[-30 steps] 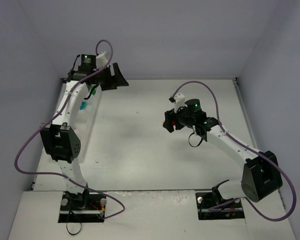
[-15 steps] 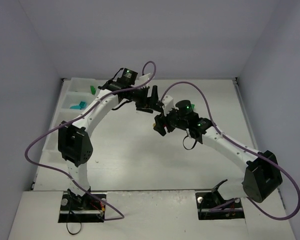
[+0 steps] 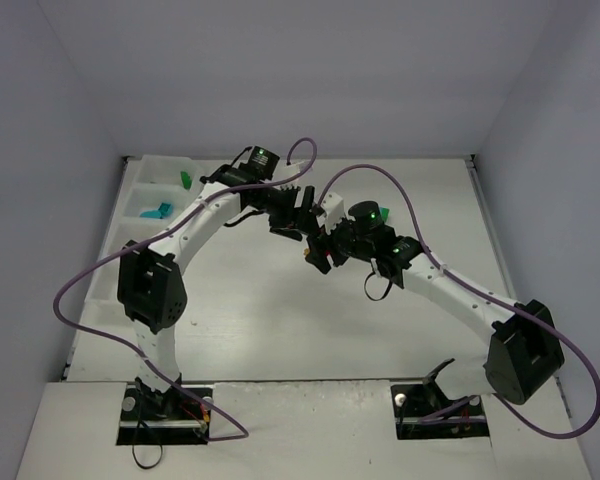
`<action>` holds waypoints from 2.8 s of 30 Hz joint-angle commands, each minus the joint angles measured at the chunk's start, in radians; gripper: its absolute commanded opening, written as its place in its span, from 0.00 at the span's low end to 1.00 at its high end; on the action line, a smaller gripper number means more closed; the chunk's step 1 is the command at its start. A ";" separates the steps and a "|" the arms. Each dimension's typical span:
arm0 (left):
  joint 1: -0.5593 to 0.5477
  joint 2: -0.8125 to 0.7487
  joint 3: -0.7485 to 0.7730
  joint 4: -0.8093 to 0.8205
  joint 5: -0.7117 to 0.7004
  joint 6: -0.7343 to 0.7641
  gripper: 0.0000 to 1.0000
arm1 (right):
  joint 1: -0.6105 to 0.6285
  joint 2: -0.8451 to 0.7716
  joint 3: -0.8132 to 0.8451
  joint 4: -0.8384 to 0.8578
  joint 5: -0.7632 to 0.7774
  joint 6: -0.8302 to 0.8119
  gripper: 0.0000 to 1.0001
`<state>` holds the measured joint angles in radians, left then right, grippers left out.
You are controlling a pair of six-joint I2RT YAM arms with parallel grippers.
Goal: Sort the legos into containers by color
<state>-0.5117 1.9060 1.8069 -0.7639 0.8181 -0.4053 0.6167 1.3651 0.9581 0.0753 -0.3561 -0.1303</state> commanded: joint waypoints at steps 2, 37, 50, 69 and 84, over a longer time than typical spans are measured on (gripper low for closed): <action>-0.008 -0.012 0.005 -0.005 0.033 0.031 0.65 | 0.006 -0.001 0.039 0.049 -0.004 -0.012 0.00; 0.042 0.027 0.137 -0.097 0.141 0.036 0.00 | 0.029 -0.001 -0.088 0.110 0.066 -0.035 0.00; 0.124 0.016 0.169 -0.163 0.127 0.072 0.00 | 0.044 0.066 -0.101 0.098 0.097 -0.042 0.03; 0.113 0.007 0.111 -0.098 0.070 0.049 0.00 | 0.060 0.123 0.005 0.050 0.101 -0.032 0.95; 0.105 0.021 0.080 -0.066 0.107 0.033 0.00 | 0.060 0.071 0.056 0.069 0.135 -0.040 0.84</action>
<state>-0.4023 1.9835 1.8797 -0.8692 0.8875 -0.3607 0.6743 1.5005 0.9516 0.0959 -0.2455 -0.1616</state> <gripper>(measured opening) 0.287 0.871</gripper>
